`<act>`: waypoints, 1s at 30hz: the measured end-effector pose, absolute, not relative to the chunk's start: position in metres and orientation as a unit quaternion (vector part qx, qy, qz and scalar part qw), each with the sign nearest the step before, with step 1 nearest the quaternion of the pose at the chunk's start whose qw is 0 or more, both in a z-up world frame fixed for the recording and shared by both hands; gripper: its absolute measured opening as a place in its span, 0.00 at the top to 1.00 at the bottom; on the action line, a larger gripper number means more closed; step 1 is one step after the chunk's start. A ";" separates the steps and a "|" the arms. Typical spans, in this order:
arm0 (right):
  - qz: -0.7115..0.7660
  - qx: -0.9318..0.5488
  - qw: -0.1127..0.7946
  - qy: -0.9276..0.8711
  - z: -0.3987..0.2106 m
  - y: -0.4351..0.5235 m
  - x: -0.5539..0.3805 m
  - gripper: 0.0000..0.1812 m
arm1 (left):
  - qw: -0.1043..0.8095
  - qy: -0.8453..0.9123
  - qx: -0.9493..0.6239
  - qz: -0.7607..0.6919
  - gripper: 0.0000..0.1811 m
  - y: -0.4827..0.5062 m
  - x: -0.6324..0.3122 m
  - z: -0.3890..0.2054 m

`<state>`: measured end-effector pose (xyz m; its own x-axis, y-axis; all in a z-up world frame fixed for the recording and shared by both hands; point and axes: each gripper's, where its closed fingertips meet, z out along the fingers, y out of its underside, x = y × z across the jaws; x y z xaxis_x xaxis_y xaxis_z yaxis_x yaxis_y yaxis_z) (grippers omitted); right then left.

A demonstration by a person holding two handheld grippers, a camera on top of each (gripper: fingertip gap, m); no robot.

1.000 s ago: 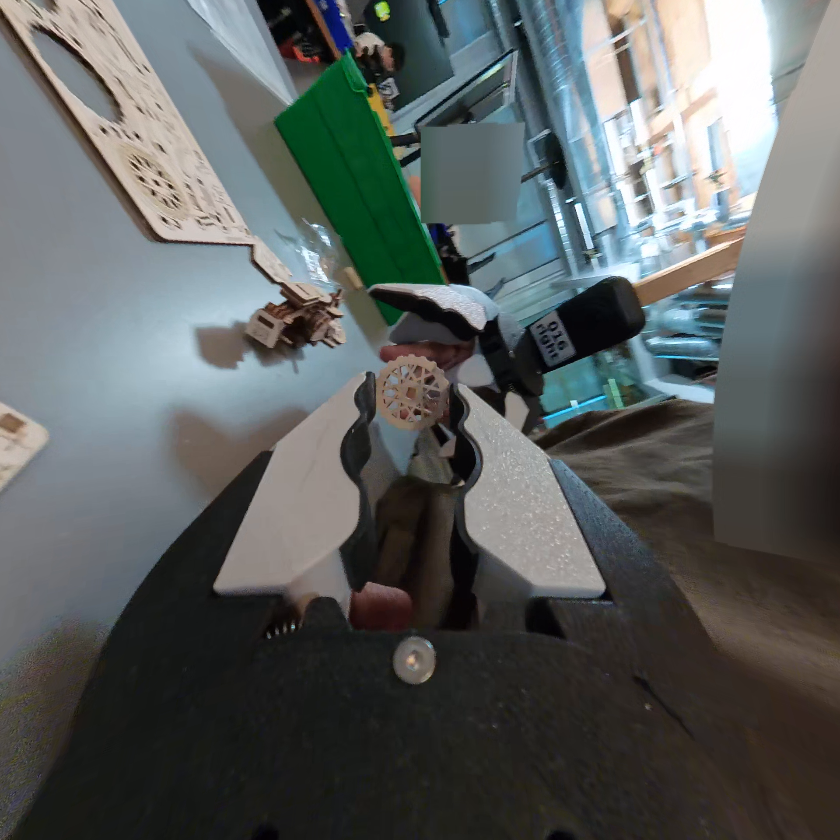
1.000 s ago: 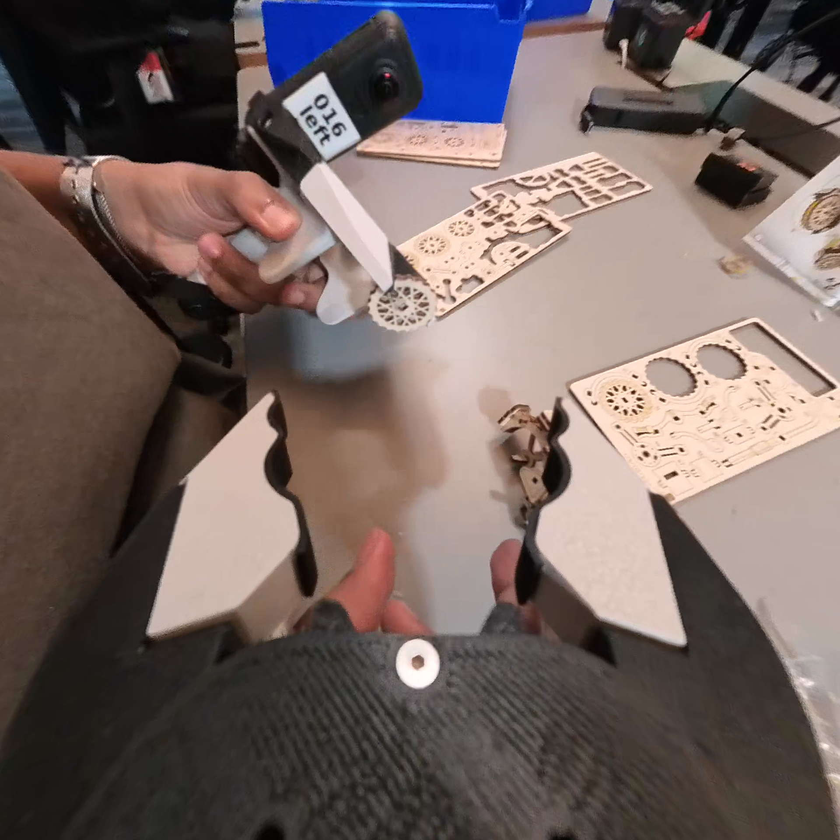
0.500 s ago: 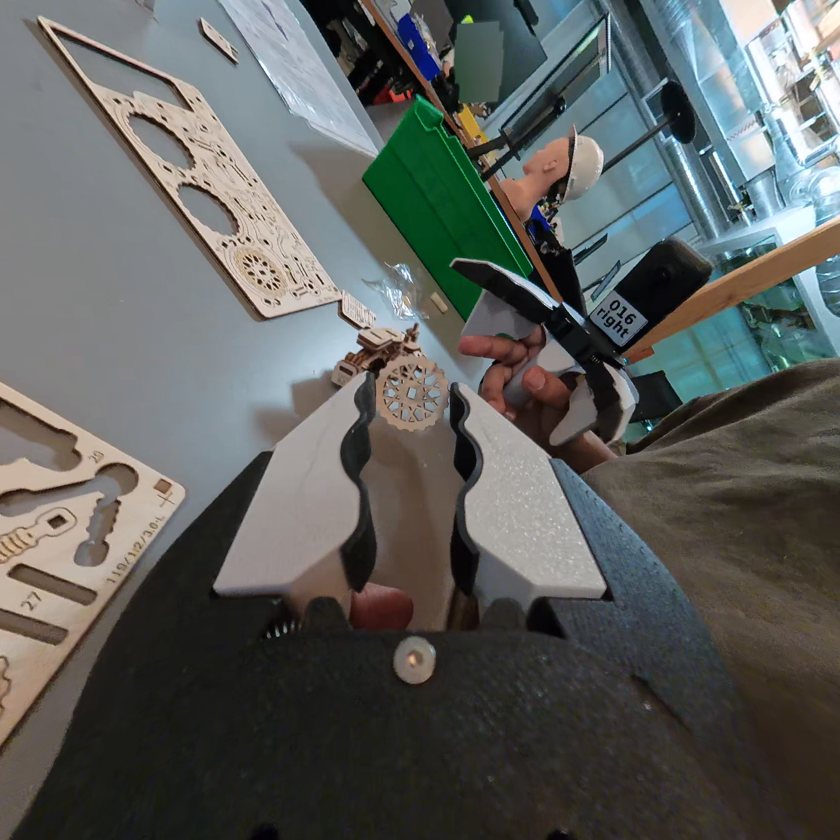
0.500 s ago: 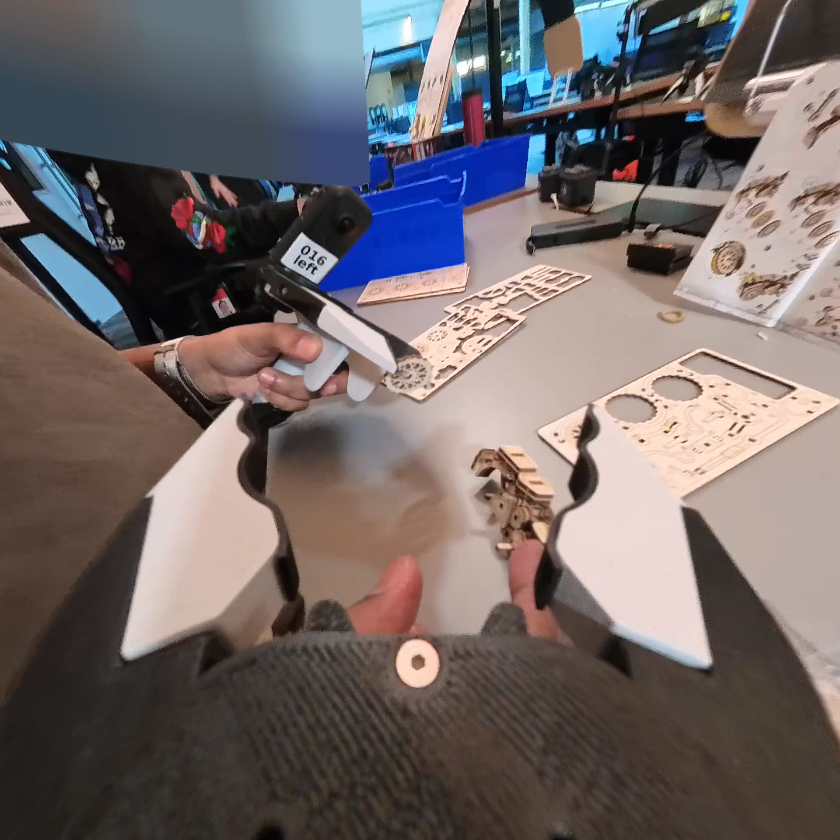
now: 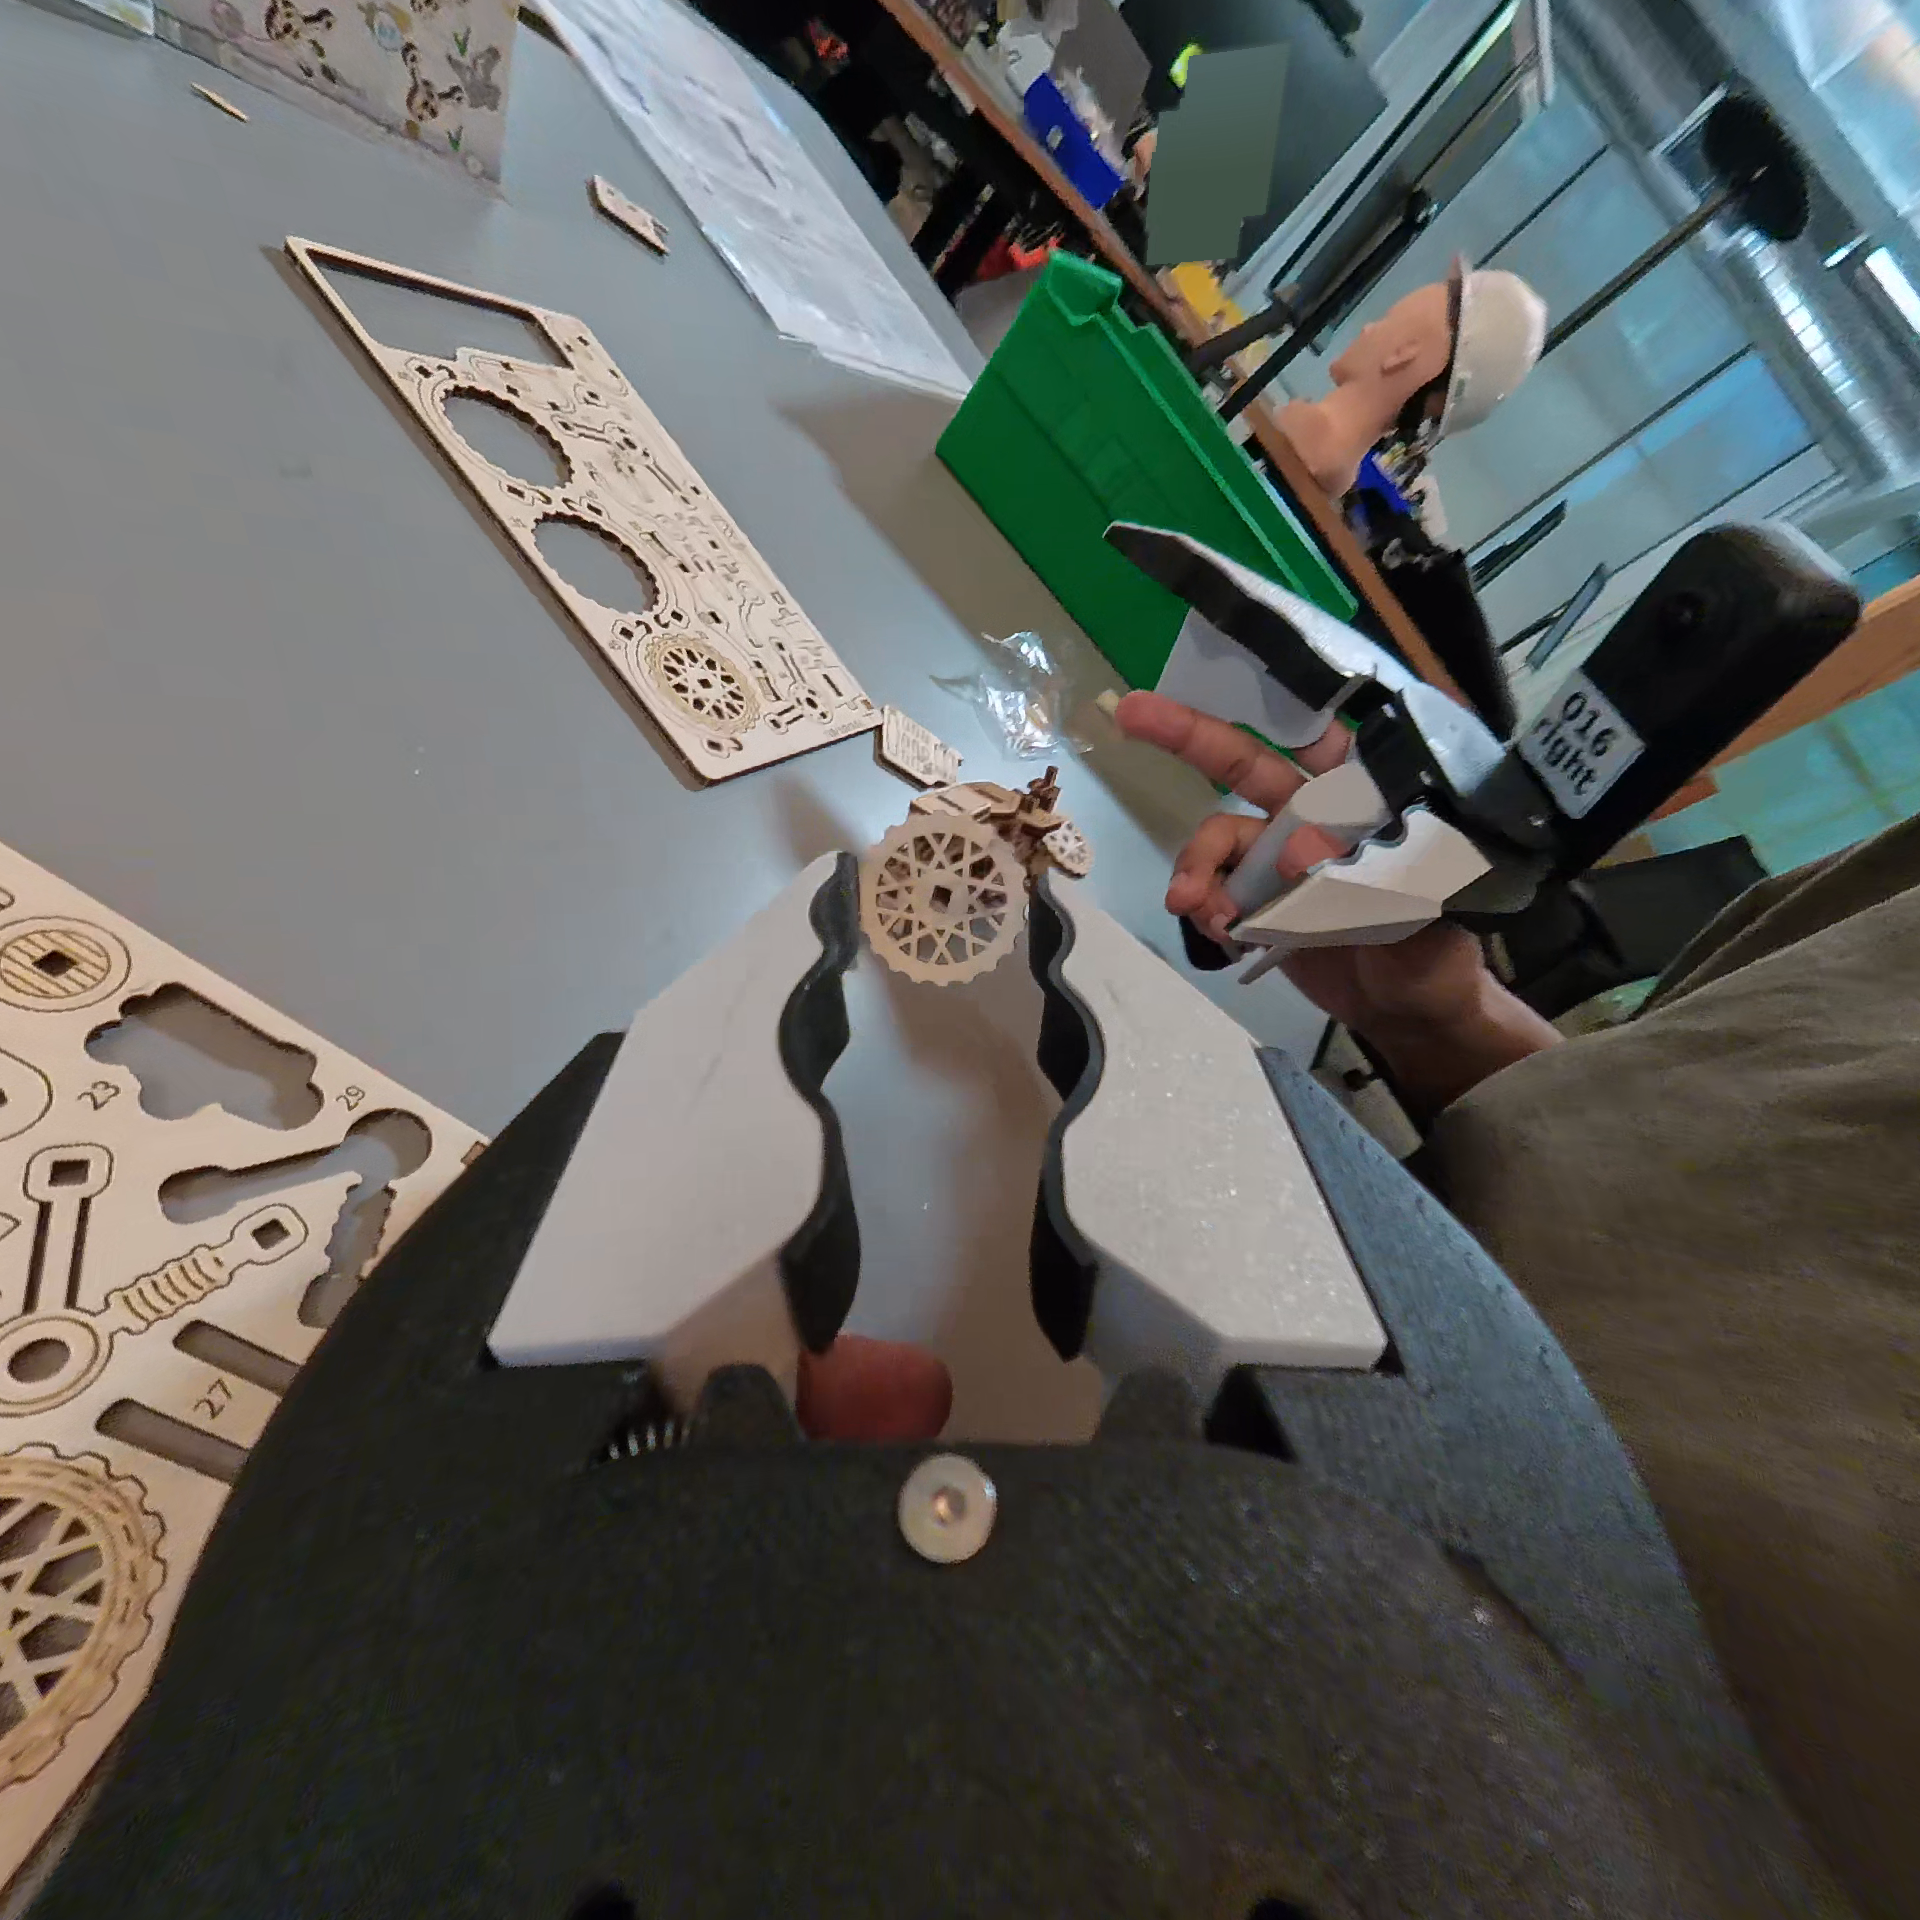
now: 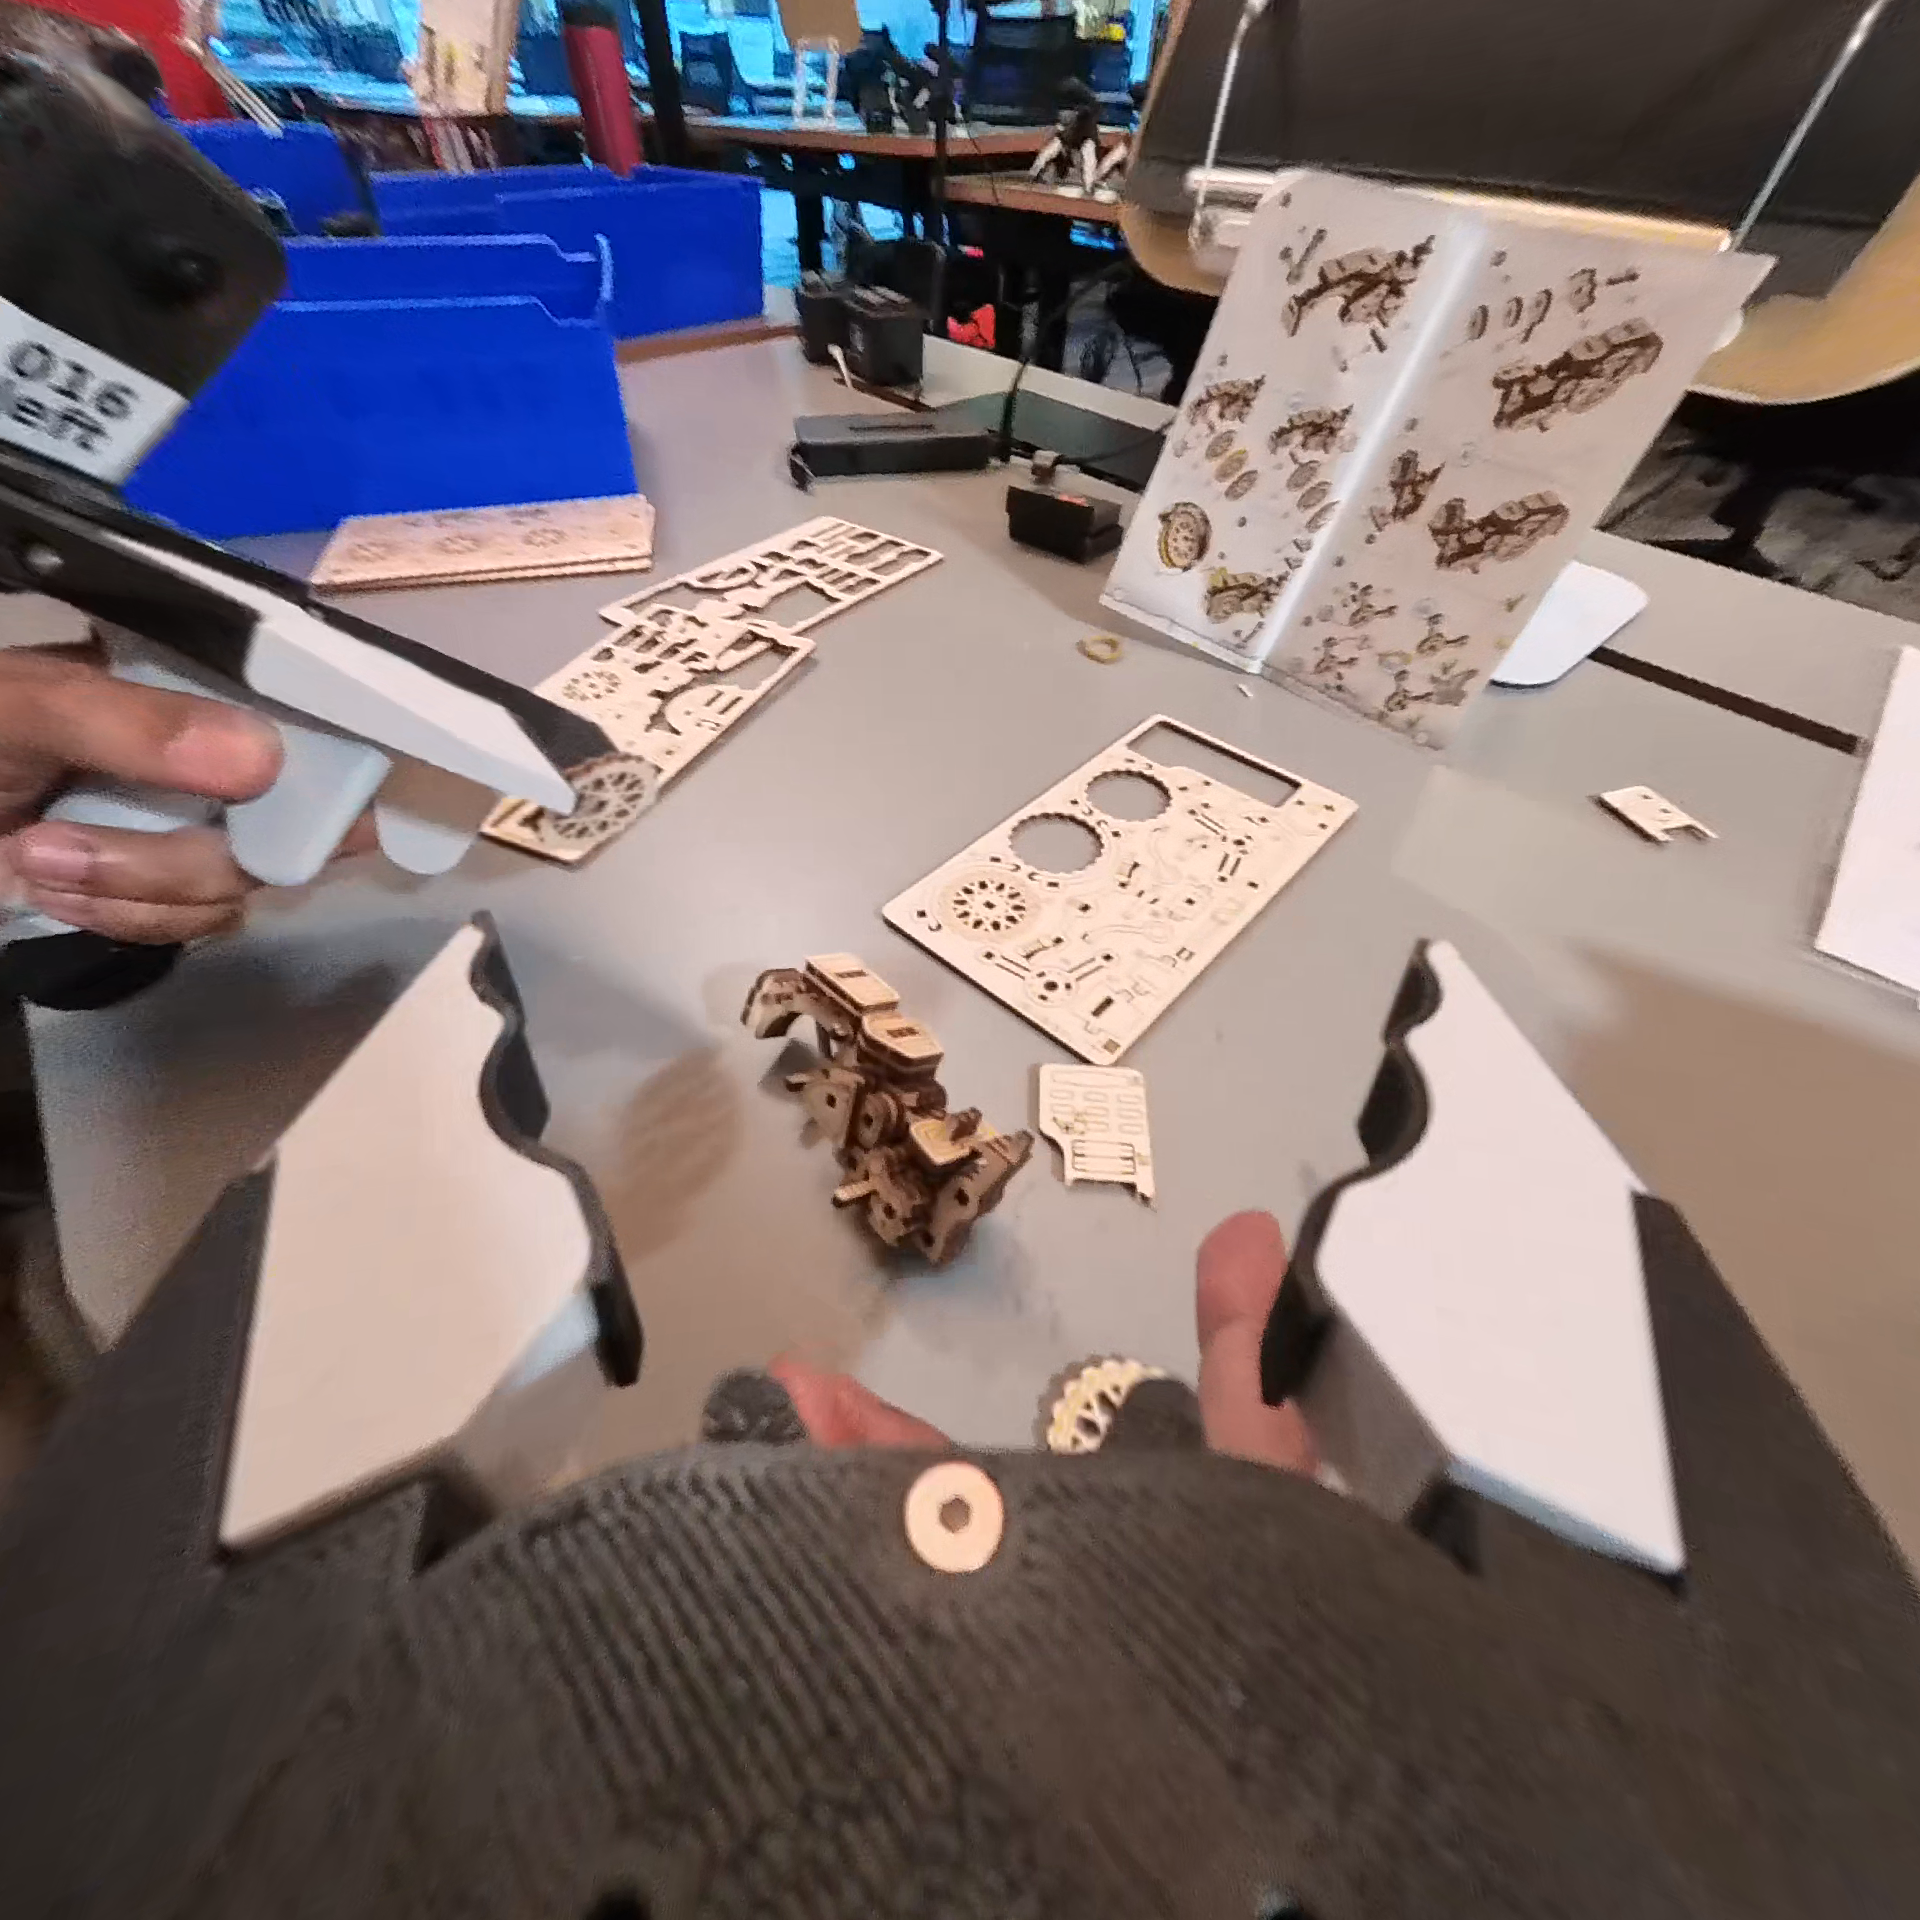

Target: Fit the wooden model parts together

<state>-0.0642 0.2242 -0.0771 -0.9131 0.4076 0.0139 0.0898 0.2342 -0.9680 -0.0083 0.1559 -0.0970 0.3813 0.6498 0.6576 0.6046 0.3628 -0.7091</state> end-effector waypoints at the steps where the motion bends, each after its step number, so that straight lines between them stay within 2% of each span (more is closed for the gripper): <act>1: 0.589 -0.165 0.138 -0.779 -0.081 0.225 -0.065 0.12 | 0.601 -0.557 -0.573 0.025 0.81 0.157 -0.009 -0.099; 15: 0.524 -0.243 0.171 -0.798 -0.107 0.276 -0.037 0.12 | 0.471 -0.546 -0.688 0.082 0.81 0.176 0.005 -0.119; 17: 0.507 -0.270 0.204 -0.793 -0.109 0.295 -0.039 0.19 | 0.443 -0.532 -0.715 0.100 0.81 0.175 0.006 -0.121; 22: 0.467 -0.296 0.243 -0.797 -0.118 0.330 -0.036 0.21 | 0.391 -0.500 -0.763 0.122 0.81 0.176 0.006 -0.130; 25: 0.455 -0.288 0.257 -0.802 -0.121 0.339 -0.034 0.26 | 0.367 -0.491 -0.779 0.134 0.81 0.178 0.008 -0.141; 30: 0.416 -0.264 0.265 -0.829 -0.136 0.345 -0.041 0.28 | 0.353 -0.495 -0.781 0.144 0.81 0.186 0.014 -0.155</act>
